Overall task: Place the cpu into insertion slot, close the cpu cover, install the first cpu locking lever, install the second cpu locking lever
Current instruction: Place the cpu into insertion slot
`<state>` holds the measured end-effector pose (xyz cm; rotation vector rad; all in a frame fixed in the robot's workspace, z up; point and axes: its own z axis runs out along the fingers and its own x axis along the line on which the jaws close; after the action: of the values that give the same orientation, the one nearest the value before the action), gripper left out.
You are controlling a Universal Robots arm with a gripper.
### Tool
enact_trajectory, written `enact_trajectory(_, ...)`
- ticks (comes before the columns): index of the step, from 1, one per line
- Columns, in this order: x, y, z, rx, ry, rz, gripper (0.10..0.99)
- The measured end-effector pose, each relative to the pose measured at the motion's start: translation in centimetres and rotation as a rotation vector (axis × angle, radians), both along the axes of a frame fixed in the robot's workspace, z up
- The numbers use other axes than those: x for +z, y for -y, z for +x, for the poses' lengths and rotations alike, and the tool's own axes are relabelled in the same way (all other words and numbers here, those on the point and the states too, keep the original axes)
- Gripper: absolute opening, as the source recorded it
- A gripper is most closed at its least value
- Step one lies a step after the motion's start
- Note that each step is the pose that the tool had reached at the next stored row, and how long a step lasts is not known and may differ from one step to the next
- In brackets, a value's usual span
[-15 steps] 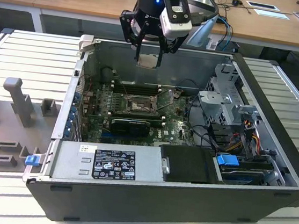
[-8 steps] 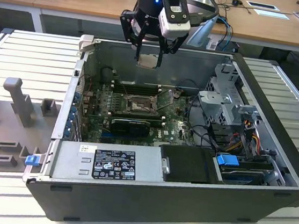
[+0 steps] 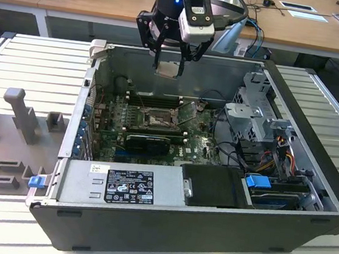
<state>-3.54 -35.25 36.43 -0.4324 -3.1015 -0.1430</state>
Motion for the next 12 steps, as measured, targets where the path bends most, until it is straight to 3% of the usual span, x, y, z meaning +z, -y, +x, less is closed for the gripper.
enact_trajectory(12,-0.01,0.0,0.0,-0.061,0.0,0.0,0.525)
